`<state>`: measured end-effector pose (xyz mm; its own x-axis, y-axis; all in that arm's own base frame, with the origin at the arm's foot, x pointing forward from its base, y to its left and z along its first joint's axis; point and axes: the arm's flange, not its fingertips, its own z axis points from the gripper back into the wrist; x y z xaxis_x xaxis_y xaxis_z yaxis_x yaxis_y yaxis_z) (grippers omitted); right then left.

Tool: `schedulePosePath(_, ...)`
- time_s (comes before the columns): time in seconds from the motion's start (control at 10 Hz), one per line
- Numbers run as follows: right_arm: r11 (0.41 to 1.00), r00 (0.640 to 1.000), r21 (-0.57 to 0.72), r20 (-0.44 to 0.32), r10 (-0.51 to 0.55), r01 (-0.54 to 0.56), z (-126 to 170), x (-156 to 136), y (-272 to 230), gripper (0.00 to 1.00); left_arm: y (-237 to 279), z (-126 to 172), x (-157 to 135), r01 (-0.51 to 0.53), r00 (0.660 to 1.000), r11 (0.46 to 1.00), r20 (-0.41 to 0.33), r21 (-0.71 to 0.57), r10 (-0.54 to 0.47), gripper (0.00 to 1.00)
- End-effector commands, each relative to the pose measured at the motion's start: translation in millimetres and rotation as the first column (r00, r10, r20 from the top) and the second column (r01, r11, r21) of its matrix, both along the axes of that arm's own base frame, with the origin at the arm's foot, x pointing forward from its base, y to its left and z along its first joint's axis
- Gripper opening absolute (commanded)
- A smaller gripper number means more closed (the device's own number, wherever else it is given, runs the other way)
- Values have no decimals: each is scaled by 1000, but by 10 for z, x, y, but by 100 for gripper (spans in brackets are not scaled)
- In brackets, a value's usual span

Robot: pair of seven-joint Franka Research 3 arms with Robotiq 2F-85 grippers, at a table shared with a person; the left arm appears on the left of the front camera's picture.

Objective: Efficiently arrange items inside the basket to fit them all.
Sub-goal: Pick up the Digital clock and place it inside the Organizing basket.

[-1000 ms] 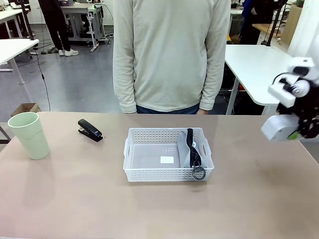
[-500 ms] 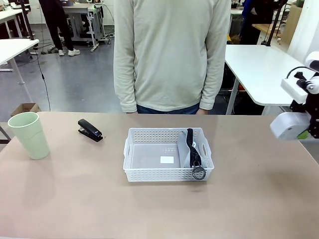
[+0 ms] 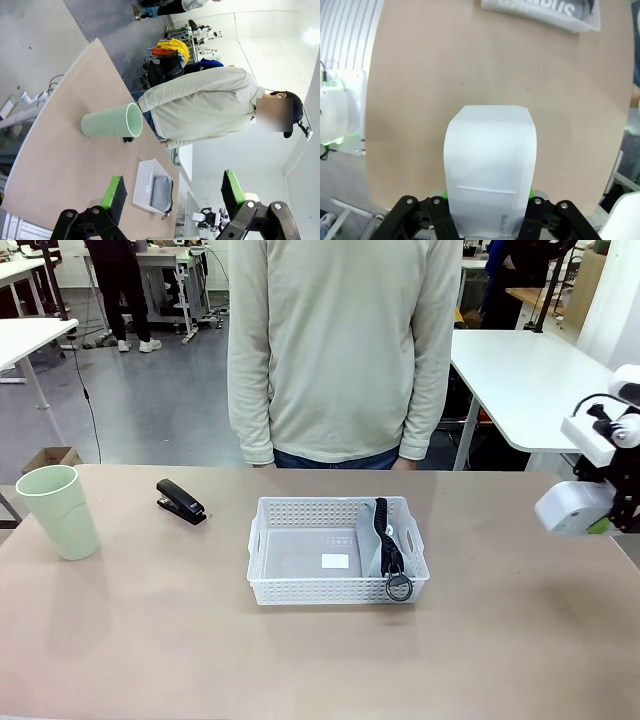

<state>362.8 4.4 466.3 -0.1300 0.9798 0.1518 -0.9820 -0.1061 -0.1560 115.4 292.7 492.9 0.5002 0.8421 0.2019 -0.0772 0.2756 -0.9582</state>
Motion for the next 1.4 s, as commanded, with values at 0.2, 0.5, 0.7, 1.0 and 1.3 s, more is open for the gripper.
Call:
schedulePosePath(0.2,982,980,-69,-99,171,-178,283,250,1234,54,21,15,-72,-6,1000,1000,25,10,6,100)
schedulePosePath(0.5,995,973,-72,-216,-85,71,591,279,2652,54,21,15,-72,-6,1000,1000,25,10,6,100)
schedulePosePath(0.7,985,934,-94,-316,-167,144,586,215,3493,54,21,15,-72,-6,1000,1000,25,10,6,100)
schedulePosePath(1.0,933,903,-260,-287,-320,249,284,298,4090,54,21,15,-72,-6,1000,1000,25,10,6,100)
schedulePosePath(1.3,954,917,-193,-283,-279,231,194,252,4071,54,21,15,-72,-6,1000,1000,25,10,6,100)
